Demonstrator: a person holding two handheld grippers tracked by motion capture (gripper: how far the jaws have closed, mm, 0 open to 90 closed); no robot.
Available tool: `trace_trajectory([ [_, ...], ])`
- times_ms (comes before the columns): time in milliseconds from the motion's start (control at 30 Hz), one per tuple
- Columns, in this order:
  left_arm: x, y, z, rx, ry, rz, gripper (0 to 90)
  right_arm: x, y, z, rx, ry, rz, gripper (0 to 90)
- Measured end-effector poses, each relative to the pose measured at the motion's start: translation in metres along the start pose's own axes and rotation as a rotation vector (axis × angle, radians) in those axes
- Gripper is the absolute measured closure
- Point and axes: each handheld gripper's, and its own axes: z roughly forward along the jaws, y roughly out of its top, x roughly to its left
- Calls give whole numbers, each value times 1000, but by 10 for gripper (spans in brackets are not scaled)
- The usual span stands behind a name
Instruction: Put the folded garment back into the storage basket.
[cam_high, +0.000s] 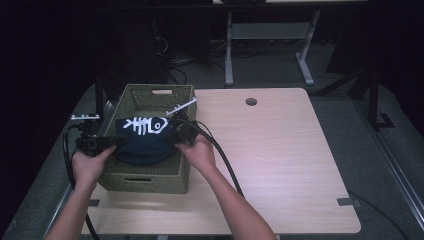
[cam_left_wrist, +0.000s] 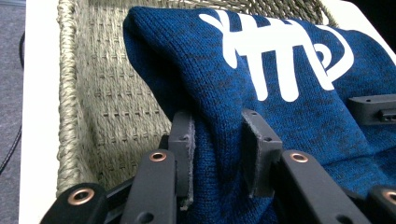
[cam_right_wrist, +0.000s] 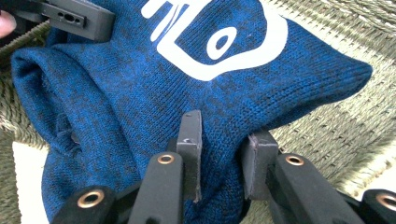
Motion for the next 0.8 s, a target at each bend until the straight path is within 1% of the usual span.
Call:
trace_trajectory([
  [100, 1, 0, 0, 1, 4, 3, 675, 0, -1, 0, -4, 3, 2, 708],
  [133, 0, 0, 0, 1, 16, 6, 664, 0, -1, -1, -4, -2, -5, 689],
  [200, 0, 0, 0, -11, 49, 10, 599, 2, -1, -2, -1, -27, -20, 590],
  [233, 1, 0, -1, -19, 54, 11, 584, 2, 0, -2, -3, -39, -38, 548],
  [300, 3, 1, -3, -30, 62, 7, 581, 4, 1, -5, -2, -67, -53, 515],
  [367, 5, 1, -4, -40, 55, 2, 574, 5, 2, -7, -1, -71, -55, 496],
  [400, 4, 1, -6, -43, 53, 3, 574, 5, 2, -9, -10, -73, -62, 489],
  [467, 3, 1, -8, -54, 47, 3, 574, 4, 3, -14, -23, -76, -55, 478],
  [500, 2, 1, -9, -66, 37, 3, 574, 3, 3, -15, -29, -73, -57, 475],
  [600, -3, 2, -12, -79, 21, 19, 574, 1, 5, -24, -42, -43, -48, 464],
  [667, -7, 3, -14, -96, 9, 25, 574, -1, 6, -31, -57, -37, -43, 459],
  [767, -12, 5, -15, -106, -8, 39, 574, -6, 6, -42, -86, -19, -23, 450],
  [800, -14, 5, -15, -108, -11, 42, 573, -8, 6, -45, -87, -14, -23, 443],
])
